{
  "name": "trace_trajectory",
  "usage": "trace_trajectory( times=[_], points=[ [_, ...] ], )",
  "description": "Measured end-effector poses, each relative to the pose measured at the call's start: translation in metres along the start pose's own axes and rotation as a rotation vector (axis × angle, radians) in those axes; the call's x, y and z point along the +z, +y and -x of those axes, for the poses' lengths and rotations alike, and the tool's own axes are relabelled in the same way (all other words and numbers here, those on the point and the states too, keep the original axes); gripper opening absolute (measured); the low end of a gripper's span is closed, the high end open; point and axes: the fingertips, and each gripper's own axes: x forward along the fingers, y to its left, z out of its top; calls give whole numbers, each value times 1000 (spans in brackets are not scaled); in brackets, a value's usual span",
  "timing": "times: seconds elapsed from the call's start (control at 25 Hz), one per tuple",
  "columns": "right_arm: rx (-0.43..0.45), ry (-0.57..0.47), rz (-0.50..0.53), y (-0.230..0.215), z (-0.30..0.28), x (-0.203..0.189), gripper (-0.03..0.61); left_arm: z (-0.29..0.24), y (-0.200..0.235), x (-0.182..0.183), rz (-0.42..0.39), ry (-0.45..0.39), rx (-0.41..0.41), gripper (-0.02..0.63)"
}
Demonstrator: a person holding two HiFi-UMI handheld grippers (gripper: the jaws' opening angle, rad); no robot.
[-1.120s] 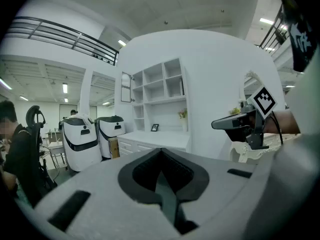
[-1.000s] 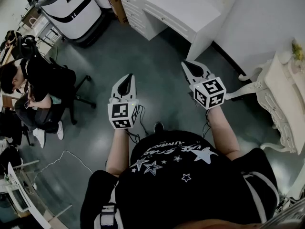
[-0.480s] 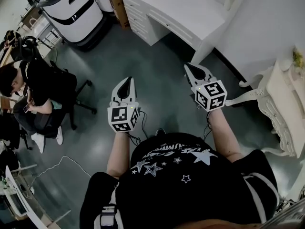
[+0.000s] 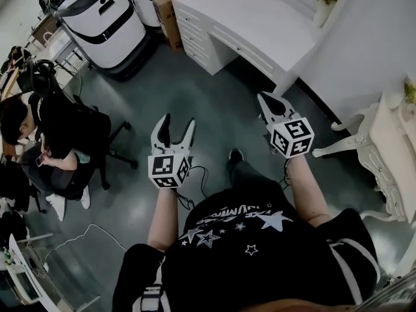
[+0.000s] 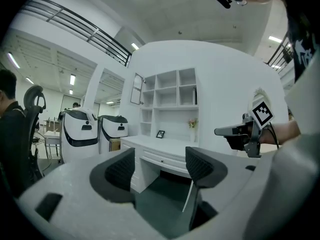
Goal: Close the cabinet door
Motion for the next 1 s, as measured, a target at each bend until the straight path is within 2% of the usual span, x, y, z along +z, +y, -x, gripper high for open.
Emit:
trace_trajectory(
  times=[0.16, 0.24, 0.44, 0.6, 0.84, 1.0],
  points=[
    [-3, 0, -27, -19, -31, 0, 5, -24, 9, -6, 41, 24, -33, 416],
    [-3, -2, -42, -32, -49, -1, 5, -37, 18, -9, 58, 35, -34, 439],
    [13, 5, -56, -69, -109, -2, 5, -86, 57, -3, 51, 25, 22, 448],
    [20, 17, -60, -110, -174, 9, 5, -148, 97, 13, 66, 20, 64, 449],
    [30, 2, -48, -168, -267, 49, 6, -254, 134, 57, 114, -20, 39, 451],
    [28, 4, -33, -219, -333, 71, 5, -339, 159, 90, 77, -63, 20, 451]
  ],
)
